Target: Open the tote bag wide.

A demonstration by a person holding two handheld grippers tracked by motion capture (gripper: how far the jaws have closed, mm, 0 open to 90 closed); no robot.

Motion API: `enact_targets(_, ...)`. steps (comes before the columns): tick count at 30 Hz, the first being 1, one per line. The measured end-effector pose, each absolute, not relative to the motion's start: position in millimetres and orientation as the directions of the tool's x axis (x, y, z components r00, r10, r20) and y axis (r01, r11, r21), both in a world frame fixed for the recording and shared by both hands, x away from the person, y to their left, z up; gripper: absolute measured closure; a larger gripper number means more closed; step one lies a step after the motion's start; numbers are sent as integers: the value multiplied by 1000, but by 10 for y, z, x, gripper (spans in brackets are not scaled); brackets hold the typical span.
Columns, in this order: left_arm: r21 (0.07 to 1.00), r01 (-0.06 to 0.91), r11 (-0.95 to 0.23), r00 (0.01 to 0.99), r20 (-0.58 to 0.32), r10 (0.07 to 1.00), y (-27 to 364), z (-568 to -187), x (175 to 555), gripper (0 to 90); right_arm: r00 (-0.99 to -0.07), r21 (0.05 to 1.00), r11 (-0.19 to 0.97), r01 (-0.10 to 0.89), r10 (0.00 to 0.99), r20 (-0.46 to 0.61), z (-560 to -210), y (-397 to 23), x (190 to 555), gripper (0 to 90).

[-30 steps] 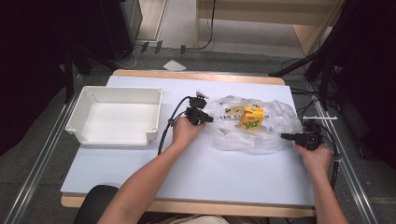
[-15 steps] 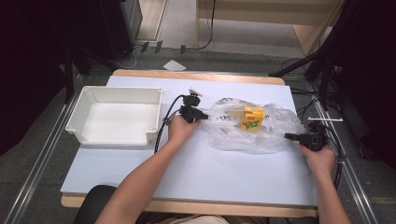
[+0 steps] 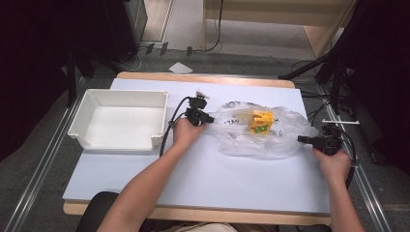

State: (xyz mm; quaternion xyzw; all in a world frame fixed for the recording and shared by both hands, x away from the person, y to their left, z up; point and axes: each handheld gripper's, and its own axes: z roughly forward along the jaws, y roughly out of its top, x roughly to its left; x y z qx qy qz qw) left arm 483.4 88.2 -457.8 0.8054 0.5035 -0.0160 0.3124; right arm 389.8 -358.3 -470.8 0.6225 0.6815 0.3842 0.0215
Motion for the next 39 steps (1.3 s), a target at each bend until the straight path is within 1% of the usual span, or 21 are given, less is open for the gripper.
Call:
enact_targets(4, 495, 818, -293, 504, -371, 780, 864, -4533, 4815, 900, -229, 557, -72, 828, 862, 452, -4656, -3566, 3934, 900)
enact_targets(5, 515, 800, -307, 528, -362, 768, 824, -4486, 4785, 900, -243, 559, -57, 827, 861, 448, -4632, -3535, 3945, 900)
enact_targets(6, 515, 800, -307, 528, -362, 768, 824, -4486, 4785, 900, -243, 559, -57, 827, 861, 448, -4632, -3535, 3945, 900)
enact_targets(9, 525, 784, -332, 558, -361, 747, 770, -4424, 4772, 900, -263, 561, -42, 827, 853, 451, -4606, -3488, 3951, 853)
enact_targets(11, 537, 773, -338, 571, -357, 740, 730, -4375, 4763, 900, -285, 575, -28, 818, 848, 447, -4558, -3415, 3945, 842)
enact_targets(14, 548, 764, -341, 584, -362, 726, 657, -4321, 4764, 900, -288, 575, -24, 818, 849, 444, -4527, -3369, 3960, 865)
enact_targets(15, 546, 761, -350, 590, -359, 723, 625, -4307, 4770, 900, -289, 577, -20, 817, 850, 440, -4517, -3354, 3971, 900)
enact_targets(18, 537, 760, -367, 594, -342, 728, 545, -4321, 4830, 900, -297, 576, -36, 817, 829, 474, -4478, -3295, 4028, 900)
enact_targets(22, 527, 770, -359, 579, -339, 742, 528, -4362, 4894, 900, -299, 597, -38, 801, 839, 455, -4440, -3250, 4071, 900)
enact_targets(23, 521, 775, -358, 572, -336, 748, 532, -4380, 4913, 900, -258, 589, -66, 806, 855, 449, -4472, -3280, 4134, 900)
enact_targets(24, 515, 779, -359, 568, -334, 753, 536, -4399, 4928, 900, -258, 589, -66, 806, 855, 449, -4472, -3280, 4134, 900)
enact_targets(28, 476, 807, -350, 530, -321, 785, 608, -4502, 5000, 900, -167, 535, -108, 838, 883, 439, -4630, -3431, 4230, 900)
enact_targets(30, 465, 812, -352, 520, -303, 799, 644, -4528, 5022, 900, -151, 526, -123, 841, 882, 447, -4659, -3457, 4223, 900)
enact_targets(32, 460, 820, -340, 506, -305, 807, 675, -4541, 5045, 900, -132, 512, -125, 850, 889, 438, -4741, -3513, 4193, 900)
enact_targets(37, 460, 826, -327, 491, -299, 818, 697, -4541, 5054, 900, -119, 507, -143, 850, 886, 449, -4795, -3585, 4150, 900)
enact_targets(39, 456, 832, -317, 482, -310, 819, 728, -4546, 5071, 900, -111, 504, -149, 851, 887, 449, -4802, -3619, 4135, 900)
